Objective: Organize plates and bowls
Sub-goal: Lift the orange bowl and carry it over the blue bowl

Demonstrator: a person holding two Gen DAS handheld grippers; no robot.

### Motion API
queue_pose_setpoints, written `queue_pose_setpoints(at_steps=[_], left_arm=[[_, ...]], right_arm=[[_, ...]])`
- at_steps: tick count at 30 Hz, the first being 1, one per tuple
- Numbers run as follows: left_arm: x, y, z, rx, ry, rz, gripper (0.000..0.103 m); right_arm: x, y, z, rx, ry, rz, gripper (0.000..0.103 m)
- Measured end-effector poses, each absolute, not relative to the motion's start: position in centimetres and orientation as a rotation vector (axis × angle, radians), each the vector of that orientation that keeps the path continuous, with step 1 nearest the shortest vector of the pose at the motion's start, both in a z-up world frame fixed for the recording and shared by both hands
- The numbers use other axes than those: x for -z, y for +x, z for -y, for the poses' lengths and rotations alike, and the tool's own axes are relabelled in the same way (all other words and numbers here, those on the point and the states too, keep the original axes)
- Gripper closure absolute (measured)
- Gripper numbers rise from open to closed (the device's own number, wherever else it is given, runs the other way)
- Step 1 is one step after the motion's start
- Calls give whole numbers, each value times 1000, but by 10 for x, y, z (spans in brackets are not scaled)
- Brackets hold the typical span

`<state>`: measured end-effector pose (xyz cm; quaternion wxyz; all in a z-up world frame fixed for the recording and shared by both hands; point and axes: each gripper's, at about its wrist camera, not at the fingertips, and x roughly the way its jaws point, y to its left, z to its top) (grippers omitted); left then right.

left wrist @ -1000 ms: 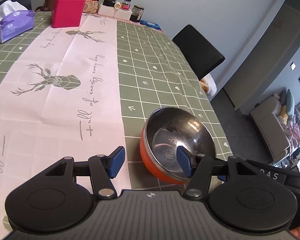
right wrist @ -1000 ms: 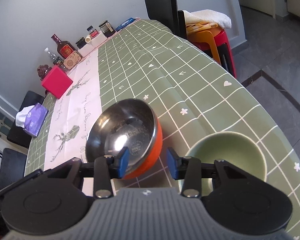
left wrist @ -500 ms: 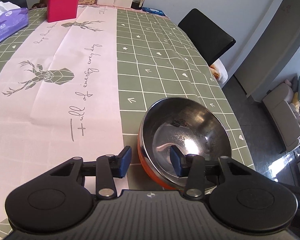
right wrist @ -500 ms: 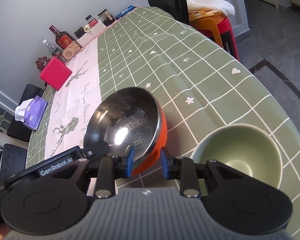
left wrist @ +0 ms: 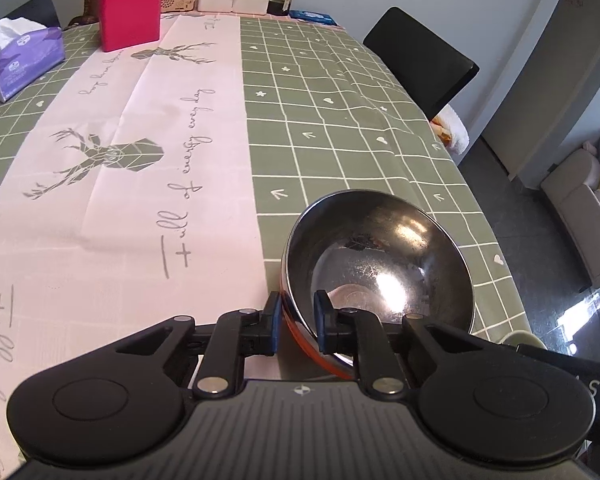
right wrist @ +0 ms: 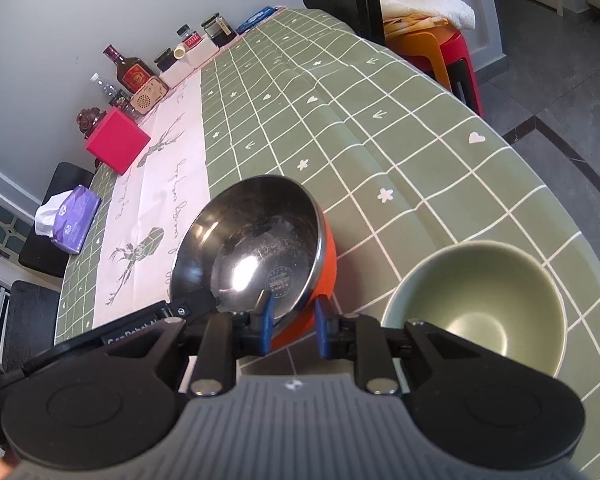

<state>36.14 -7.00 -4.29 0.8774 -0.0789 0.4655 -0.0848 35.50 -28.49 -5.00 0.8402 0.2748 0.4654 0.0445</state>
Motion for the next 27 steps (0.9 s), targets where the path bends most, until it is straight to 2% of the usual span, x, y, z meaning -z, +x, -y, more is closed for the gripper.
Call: queue_pose_setpoints(at_steps=[15,27], left_arm=[[-2,318,54,155,-146,-926,85],[-44,257,55,220,-80,-900,85]], right_arm=[[17,323,276,-169,580,-931,87],[-21,248,278,-241,509,-847,87]])
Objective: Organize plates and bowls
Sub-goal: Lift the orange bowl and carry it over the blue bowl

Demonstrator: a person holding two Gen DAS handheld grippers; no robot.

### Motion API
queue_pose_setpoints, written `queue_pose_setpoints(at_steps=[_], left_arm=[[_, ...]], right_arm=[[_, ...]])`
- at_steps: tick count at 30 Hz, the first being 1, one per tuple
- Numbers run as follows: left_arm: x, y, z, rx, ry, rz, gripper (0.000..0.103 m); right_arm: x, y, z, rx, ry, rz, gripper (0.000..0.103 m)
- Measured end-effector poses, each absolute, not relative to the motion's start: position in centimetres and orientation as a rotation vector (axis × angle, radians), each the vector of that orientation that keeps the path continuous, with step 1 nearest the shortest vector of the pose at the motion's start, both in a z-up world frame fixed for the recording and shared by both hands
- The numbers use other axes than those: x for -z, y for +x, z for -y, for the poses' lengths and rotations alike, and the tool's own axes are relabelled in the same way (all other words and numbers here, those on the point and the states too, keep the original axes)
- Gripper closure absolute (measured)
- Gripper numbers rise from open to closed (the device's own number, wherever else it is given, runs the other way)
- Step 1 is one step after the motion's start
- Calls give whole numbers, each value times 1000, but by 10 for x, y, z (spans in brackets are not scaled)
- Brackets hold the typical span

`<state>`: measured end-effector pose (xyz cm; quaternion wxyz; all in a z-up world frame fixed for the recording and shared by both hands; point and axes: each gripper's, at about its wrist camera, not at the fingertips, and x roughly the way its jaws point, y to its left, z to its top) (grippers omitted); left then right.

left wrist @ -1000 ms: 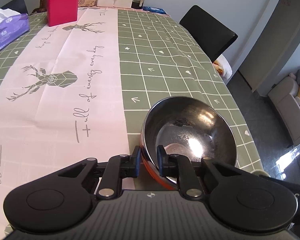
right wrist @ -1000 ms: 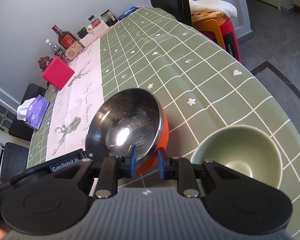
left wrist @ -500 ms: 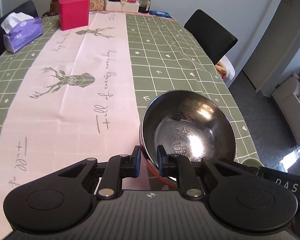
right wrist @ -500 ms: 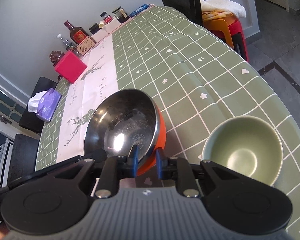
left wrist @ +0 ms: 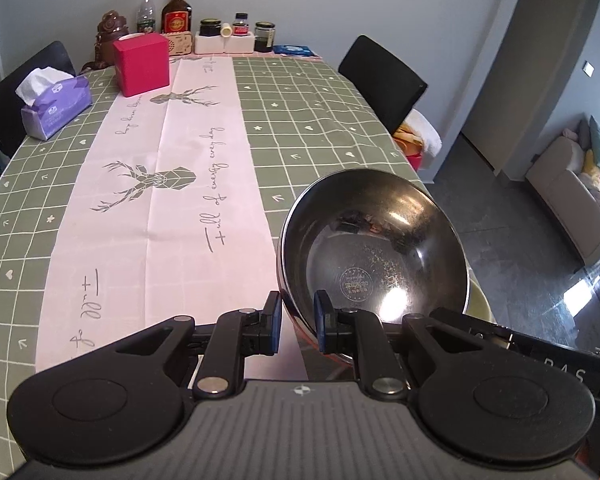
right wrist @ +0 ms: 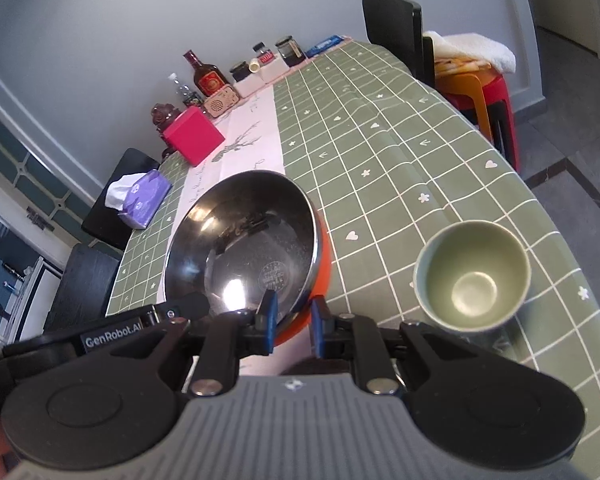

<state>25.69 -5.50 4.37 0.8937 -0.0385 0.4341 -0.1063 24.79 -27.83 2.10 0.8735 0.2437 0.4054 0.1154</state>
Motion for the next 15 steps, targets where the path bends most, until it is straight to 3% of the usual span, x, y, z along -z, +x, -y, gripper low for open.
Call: queue_pose_setpoints(at_steps=[15], left_arm=[[-33,193,67,307,-72,-1007,83]], right_arm=[[-1,161,315,-273,565,-809,87]])
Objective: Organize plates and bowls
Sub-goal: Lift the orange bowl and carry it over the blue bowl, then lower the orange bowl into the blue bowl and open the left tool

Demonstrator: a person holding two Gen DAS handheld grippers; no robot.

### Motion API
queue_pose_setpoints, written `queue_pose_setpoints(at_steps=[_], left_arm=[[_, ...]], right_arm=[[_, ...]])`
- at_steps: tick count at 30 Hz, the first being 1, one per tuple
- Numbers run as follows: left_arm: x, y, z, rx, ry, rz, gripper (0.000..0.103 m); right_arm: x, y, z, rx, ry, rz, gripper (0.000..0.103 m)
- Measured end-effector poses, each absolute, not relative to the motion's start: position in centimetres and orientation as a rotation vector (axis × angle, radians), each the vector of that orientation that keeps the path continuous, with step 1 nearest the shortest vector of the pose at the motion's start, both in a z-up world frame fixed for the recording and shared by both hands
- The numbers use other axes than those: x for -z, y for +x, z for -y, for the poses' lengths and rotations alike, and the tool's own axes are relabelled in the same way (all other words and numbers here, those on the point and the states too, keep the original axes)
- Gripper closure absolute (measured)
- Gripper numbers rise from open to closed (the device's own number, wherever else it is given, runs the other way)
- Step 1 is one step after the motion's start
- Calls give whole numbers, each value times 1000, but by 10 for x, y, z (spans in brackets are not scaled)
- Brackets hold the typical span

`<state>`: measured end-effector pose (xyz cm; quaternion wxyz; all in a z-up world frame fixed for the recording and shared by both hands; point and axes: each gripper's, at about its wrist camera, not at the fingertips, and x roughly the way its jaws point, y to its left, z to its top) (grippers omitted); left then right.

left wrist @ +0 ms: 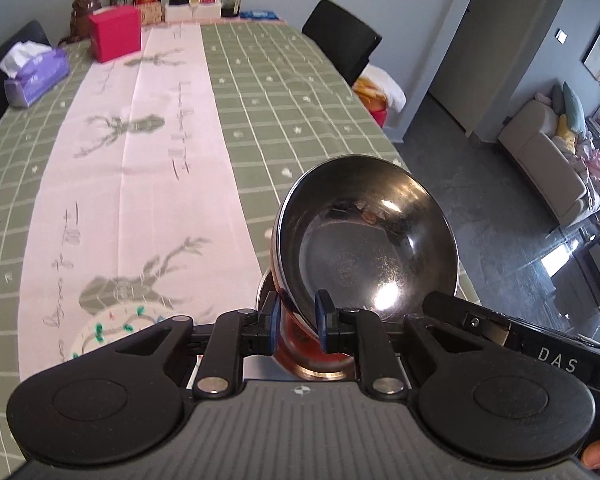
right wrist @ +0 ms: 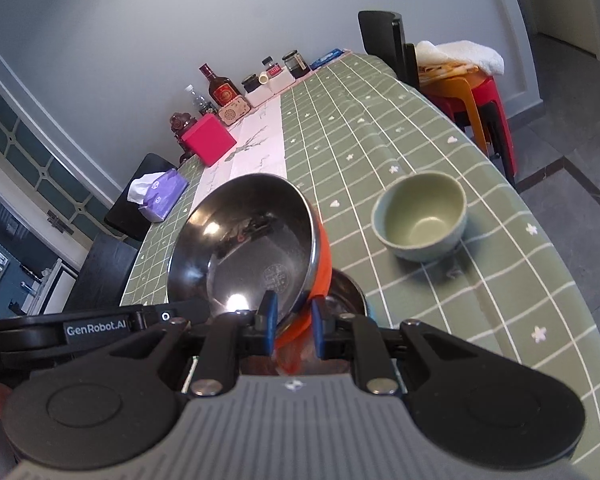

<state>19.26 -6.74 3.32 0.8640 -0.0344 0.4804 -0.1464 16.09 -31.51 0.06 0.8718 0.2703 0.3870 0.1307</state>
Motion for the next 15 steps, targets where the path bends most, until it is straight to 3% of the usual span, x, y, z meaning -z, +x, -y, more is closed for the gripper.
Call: queue_pose_setpoints(at_steps=[15], left_arm=[[-11,190,62,295,-168,-1142,81]], right_arm=[[13,157,315,-255,535,-847,87]])
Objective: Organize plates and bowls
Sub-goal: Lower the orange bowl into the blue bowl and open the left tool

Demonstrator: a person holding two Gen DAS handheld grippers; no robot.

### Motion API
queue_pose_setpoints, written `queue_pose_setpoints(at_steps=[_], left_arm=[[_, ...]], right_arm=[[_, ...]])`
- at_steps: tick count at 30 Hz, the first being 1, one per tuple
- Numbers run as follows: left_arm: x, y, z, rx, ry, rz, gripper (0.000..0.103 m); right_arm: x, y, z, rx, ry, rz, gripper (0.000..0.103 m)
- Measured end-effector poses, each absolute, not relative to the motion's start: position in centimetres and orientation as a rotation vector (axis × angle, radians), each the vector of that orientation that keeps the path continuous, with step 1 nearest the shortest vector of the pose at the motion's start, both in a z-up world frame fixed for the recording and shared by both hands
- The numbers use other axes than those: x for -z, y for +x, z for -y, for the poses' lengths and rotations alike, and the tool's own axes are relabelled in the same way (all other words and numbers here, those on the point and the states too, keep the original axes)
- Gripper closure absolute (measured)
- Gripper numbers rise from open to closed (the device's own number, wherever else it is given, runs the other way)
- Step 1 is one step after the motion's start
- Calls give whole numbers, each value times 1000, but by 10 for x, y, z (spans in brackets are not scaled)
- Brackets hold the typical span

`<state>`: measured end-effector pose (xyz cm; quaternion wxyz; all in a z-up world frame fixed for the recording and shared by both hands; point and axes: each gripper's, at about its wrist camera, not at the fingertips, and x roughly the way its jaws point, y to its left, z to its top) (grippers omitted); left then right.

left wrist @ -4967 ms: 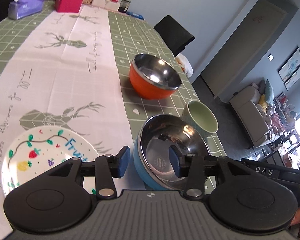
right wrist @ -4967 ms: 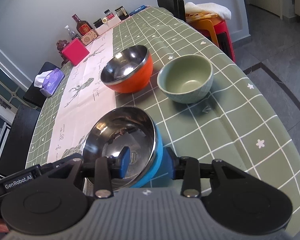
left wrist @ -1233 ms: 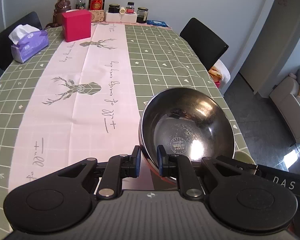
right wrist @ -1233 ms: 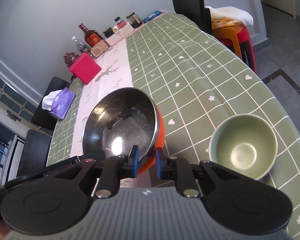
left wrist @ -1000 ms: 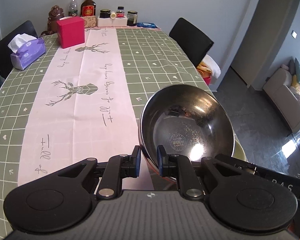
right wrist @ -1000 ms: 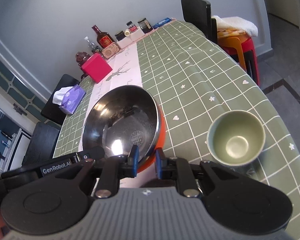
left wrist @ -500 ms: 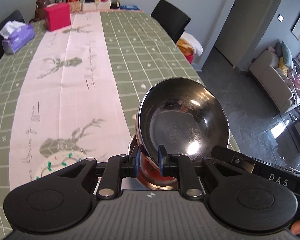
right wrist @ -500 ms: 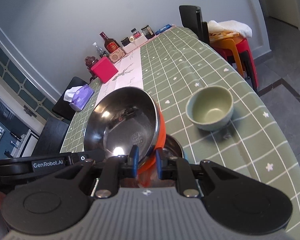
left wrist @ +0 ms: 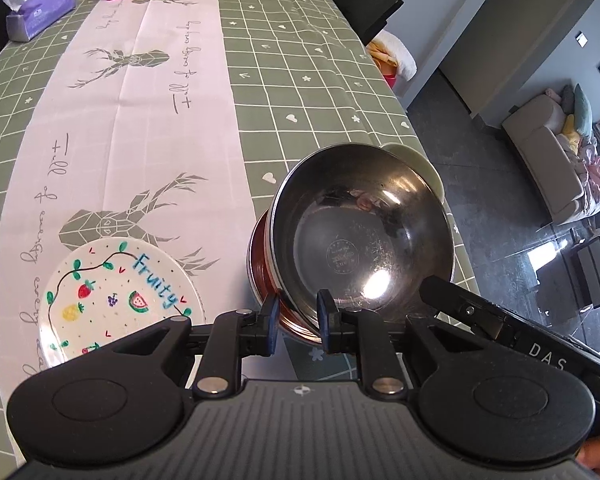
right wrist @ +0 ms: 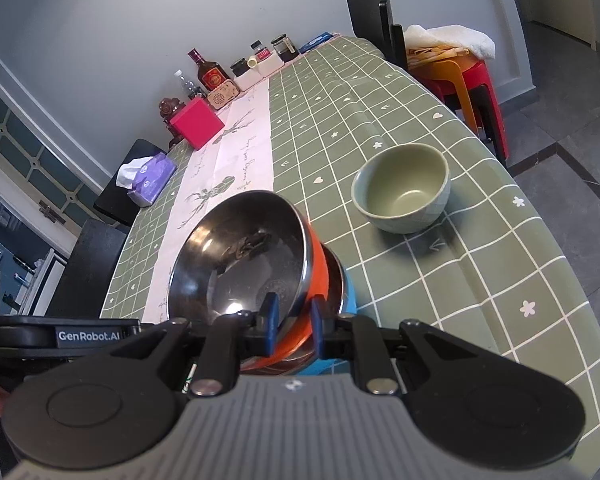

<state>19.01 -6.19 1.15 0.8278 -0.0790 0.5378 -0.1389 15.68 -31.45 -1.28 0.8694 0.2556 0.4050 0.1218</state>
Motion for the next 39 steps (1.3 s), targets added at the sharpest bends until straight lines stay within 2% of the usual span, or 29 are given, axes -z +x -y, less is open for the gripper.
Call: queue_pose_setpoints(at_steps=[27,39], left_arm=[[5,203,55,280,-246,-1229,79],[1,198,54,298,-213,-1186,77]], right_arm=[[25,167,316,-235,578,-921,87],[25,168,315,-243,582,-918,79]])
